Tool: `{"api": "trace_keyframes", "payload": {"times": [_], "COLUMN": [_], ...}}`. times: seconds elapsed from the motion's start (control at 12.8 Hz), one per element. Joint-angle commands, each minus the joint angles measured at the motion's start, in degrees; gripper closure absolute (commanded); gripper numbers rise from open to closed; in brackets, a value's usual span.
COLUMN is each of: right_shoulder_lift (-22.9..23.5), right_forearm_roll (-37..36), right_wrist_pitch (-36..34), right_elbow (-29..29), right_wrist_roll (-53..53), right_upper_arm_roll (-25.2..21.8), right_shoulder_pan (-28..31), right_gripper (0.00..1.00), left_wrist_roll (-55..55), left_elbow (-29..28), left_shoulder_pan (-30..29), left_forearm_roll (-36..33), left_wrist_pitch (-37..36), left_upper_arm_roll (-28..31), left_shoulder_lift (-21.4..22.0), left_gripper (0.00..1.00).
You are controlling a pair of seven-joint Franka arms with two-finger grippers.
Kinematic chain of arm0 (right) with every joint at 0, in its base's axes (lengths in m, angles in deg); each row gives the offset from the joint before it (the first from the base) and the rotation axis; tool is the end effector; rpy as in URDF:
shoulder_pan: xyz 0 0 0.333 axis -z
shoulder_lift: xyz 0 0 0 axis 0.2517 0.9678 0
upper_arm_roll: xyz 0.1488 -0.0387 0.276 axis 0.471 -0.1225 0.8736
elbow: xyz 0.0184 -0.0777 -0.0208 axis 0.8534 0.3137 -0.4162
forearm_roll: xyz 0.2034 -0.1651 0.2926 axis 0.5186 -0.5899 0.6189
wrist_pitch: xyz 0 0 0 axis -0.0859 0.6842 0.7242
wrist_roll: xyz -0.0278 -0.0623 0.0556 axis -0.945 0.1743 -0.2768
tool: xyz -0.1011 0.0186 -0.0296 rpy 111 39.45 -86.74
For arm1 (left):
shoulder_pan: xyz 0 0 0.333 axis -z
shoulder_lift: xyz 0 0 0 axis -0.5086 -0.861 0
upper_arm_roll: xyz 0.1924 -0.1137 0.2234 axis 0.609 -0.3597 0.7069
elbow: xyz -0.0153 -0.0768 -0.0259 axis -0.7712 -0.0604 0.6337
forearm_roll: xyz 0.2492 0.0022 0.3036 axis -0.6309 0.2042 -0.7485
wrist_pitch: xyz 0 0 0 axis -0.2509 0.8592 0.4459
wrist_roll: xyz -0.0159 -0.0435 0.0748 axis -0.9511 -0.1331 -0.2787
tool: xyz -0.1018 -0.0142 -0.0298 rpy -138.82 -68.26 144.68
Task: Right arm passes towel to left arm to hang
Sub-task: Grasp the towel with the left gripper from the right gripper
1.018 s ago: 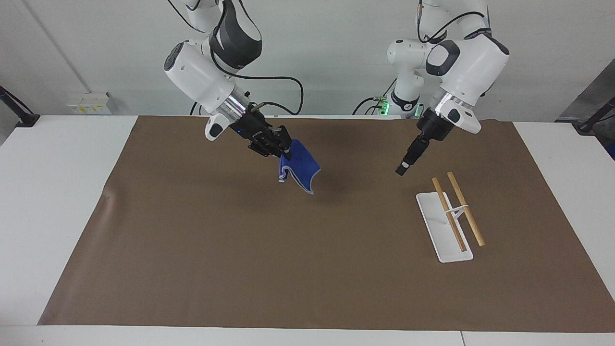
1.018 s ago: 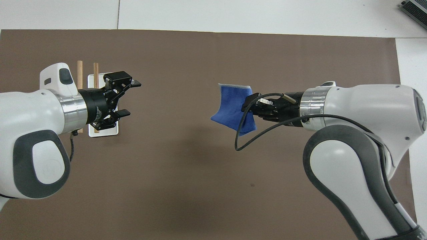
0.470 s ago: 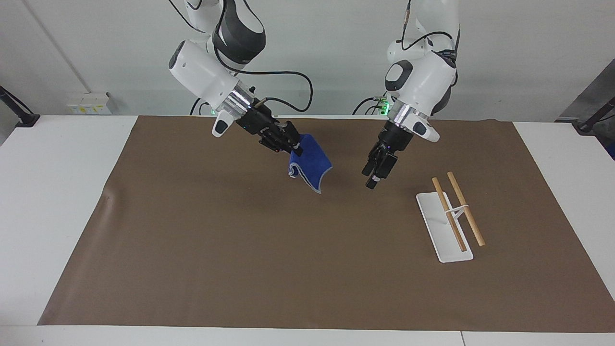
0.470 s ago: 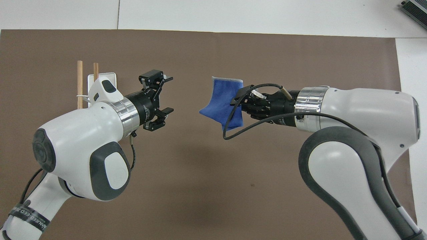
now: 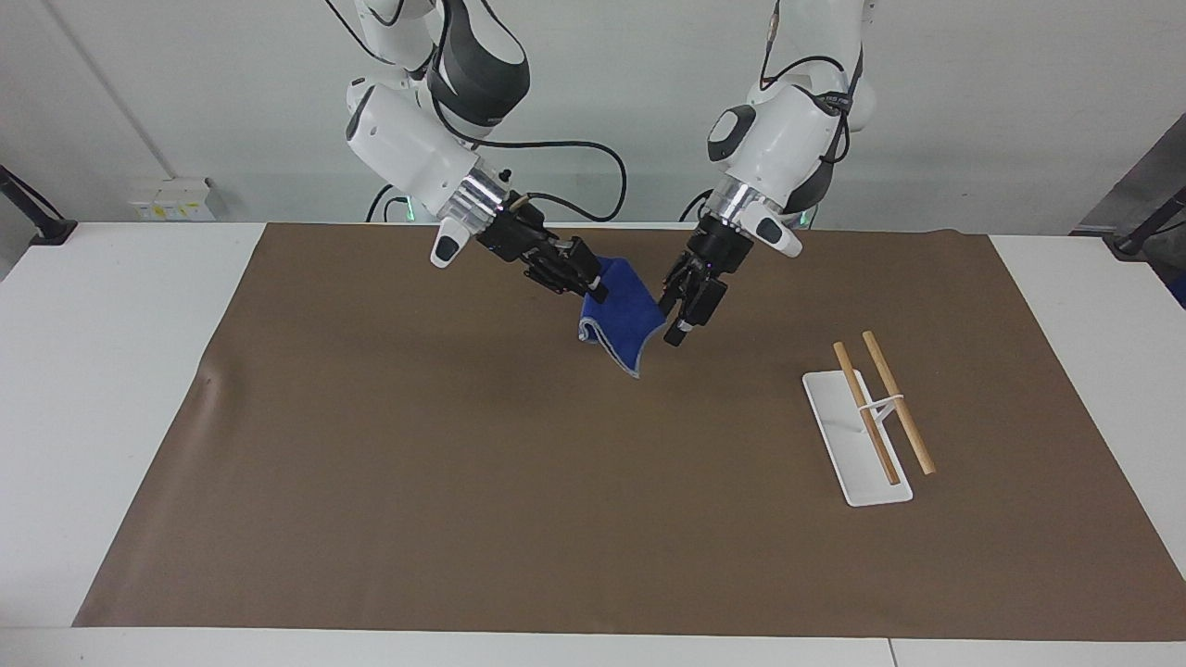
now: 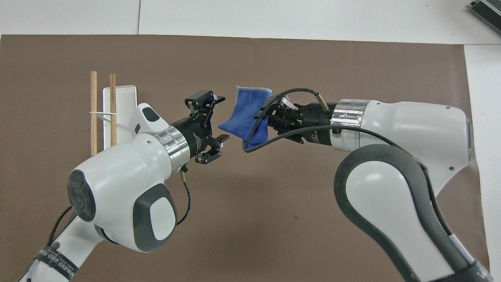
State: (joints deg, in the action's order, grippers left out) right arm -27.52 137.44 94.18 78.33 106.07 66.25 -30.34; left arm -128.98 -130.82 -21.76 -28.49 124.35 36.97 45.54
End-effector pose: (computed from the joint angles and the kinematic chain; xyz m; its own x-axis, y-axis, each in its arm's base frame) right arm 0.5513 0.2495 0.5297 0.8660 -0.4490 -0.2199 -0.4416 -0.4807 -0.7575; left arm 0.4927 -0.3135 0.4928 0.2693 0.8382 -0.4743 0.8412 0.0350 0.5395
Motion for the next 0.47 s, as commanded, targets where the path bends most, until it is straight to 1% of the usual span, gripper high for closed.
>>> {"api": "trace_keyframes", "payload": {"times": [0.0, 0.08, 0.24, 0.39], "right_shoulder_lift": [0.95, 0.95, 0.95, 0.95], "right_forearm_roll": [0.92, 0.57, 0.39, 0.30], "right_wrist_pitch": [1.01, 1.00, 1.09, 1.09], "right_elbow": [-1.31, -1.31, -1.31, -1.31], "right_wrist_roll": [1.46, 1.46, 1.29, 0.94], "right_upper_arm_roll": [0.34, 0.34, 0.34, 0.34], "right_shoulder_pan": [-0.58, -0.67, -0.58, -0.58], "right_gripper": [1.00, 1.00, 1.00, 1.00], "left_wrist_roll": [-0.67, -0.67, -0.50, 0.29], "left_elbow": [-0.14, -0.05, 0.04, 0.39], "left_shoulder_pan": [0.50, 0.50, 0.41, 0.06], "left_forearm_roll": [1.38, 1.38, 1.47, 1.47], "left_wrist_pitch": [1.49, 1.67, 1.75, 1.75], "left_upper_arm_roll": [-0.59, -0.60, -0.60, -0.42], "left_shoulder_lift": [0.27, 0.27, 0.18, -0.34], "left_gripper": [0.00, 0.05, 0.21, 0.34]}}
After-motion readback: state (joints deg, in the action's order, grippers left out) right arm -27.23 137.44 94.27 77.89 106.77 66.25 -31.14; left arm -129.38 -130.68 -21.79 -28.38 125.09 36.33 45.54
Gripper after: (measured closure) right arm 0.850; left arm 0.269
